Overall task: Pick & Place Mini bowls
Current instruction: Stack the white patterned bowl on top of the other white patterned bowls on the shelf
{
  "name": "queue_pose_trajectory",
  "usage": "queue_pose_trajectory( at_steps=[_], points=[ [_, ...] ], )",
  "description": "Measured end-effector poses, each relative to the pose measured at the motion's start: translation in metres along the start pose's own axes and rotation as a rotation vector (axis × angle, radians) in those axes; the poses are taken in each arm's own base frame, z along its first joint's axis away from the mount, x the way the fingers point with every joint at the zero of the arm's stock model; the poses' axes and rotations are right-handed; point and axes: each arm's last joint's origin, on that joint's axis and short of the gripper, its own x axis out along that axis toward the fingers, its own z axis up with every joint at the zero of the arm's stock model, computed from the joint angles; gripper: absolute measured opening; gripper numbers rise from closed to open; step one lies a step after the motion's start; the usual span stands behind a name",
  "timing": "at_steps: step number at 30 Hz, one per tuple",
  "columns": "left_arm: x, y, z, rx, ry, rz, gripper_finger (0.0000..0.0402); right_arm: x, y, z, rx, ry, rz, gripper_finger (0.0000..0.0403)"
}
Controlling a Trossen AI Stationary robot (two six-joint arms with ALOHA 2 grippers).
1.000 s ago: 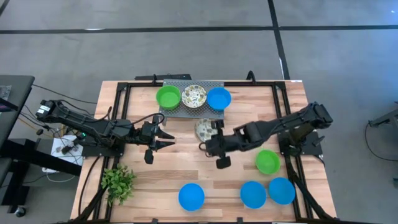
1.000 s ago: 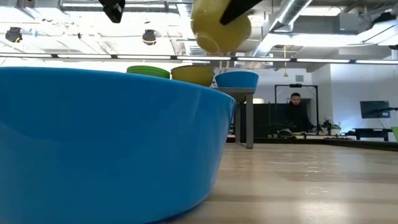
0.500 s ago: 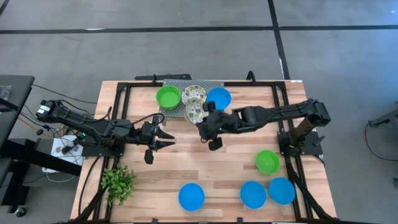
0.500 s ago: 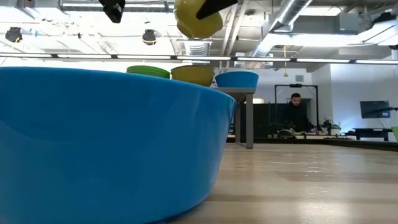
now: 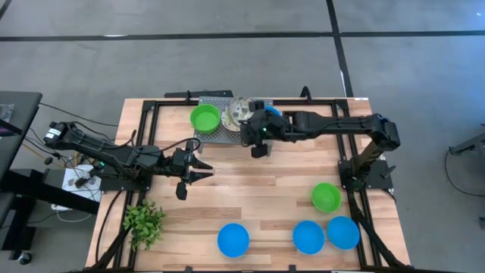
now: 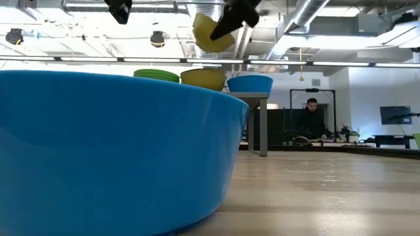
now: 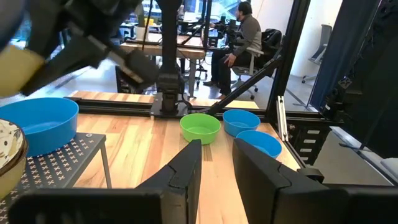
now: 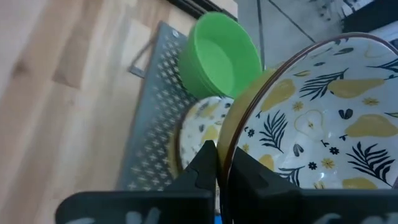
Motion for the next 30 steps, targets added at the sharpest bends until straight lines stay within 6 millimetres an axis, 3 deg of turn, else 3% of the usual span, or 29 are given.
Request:
queue_pose_trajectory(
  at_steps=[22, 30],
  points=[
    [0.0, 0.001, -0.005, 0.002, 0.01, 0.009, 0.009, 0.047, 0.003, -0.022, -0.074, 0.133, 0.086, 0.0007],
    [0.0, 0.001, -0.005, 0.002, 0.008, 0.009, 0.009, 0.049, -0.002, -0.027, -0.088, 0.145, 0.08, 0.0009]
  ],
)
